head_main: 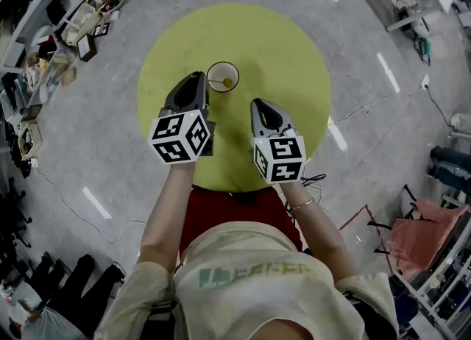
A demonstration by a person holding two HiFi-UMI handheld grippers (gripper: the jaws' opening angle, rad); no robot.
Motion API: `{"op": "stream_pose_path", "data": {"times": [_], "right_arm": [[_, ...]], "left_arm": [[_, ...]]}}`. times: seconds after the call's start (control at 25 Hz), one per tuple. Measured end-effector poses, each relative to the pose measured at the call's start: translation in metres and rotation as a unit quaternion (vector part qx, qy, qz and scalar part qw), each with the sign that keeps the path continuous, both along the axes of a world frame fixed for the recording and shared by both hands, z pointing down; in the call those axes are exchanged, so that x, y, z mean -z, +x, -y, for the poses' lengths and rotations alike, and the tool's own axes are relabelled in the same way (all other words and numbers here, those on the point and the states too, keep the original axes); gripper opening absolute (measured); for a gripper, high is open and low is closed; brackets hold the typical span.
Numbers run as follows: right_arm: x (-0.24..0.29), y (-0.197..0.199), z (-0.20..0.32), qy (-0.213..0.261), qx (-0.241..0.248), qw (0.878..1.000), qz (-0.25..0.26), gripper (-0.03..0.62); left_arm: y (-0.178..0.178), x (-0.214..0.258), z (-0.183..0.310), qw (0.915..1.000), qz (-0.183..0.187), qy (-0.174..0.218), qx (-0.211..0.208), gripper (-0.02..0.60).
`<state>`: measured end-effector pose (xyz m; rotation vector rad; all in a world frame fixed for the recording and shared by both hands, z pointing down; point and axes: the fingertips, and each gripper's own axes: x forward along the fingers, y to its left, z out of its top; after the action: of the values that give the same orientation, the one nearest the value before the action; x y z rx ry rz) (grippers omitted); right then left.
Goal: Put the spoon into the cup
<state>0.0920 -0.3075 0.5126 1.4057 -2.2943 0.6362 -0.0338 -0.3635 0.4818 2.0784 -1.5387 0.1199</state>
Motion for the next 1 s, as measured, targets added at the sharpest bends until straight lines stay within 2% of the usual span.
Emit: {"op": "stream_pose_path", "data": {"times": [0.32,0.48,0.68,1.0], "right_arm": [[-0.001,0.001,-0.006,-0.005,0.001,1.000,0.000,0.037],[0.000,0.000,-0.009,-0.004,0.005,1.000,0.000,0.037],[0.001,0.001,-0.014,-0.002,0.006,1.000,0.001,0.037],[0.005,-0.012,-0.026,0.003,0.003,1.000,0.004,0.037]], "left_arm": [[-0.001,0.005,-0.004,0.9999,-0.011,0.006,0.006,0.028],[0.001,0.006,-0.009,0.9999,-0.013,0.006,0.001,0.071],[0.004,0.008,-0.018,0.9999,-0.010,0.006,-0.006,0.078],[-0.010,0.004,-0.039,0.9999,-0.006,-0.003,-0.009,0.078]]}}
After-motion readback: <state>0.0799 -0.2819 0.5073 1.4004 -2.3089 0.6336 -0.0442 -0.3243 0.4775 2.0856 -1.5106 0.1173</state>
